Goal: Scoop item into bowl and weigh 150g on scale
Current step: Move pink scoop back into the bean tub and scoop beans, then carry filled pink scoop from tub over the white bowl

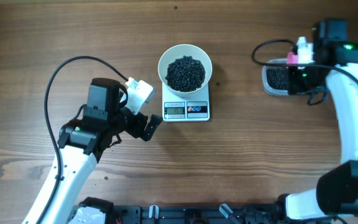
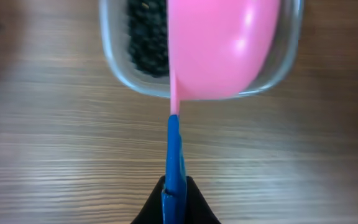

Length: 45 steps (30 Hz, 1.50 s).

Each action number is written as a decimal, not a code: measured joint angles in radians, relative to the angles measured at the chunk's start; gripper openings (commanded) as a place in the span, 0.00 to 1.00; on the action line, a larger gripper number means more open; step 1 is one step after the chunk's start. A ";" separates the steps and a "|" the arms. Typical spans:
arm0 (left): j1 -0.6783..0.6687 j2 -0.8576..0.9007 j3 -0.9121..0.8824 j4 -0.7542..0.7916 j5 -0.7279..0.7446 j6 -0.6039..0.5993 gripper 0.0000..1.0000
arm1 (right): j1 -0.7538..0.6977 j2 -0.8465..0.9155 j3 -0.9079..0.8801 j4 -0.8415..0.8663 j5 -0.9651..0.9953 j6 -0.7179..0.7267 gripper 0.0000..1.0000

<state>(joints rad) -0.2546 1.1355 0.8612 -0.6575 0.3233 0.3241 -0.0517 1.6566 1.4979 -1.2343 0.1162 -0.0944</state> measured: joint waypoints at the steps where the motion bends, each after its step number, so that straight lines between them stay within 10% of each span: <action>1: 0.000 0.000 0.000 0.000 0.000 0.000 1.00 | 0.014 0.007 -0.001 0.000 0.037 0.005 0.04; 13: 0.000 0.000 0.000 0.000 0.000 0.000 1.00 | 0.076 0.016 -0.003 0.006 0.272 0.022 0.04; 28: 0.000 0.000 0.000 0.000 0.000 0.000 1.00 | 0.150 0.015 0.138 0.149 -0.247 -0.045 0.04; 45: 0.000 0.000 0.000 0.000 0.000 0.000 1.00 | 0.478 0.125 0.140 0.253 -0.248 -0.031 0.04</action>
<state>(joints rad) -0.2546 1.1355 0.8612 -0.6579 0.3237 0.3241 0.4263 1.7813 1.6375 -0.9810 -0.1318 -0.1249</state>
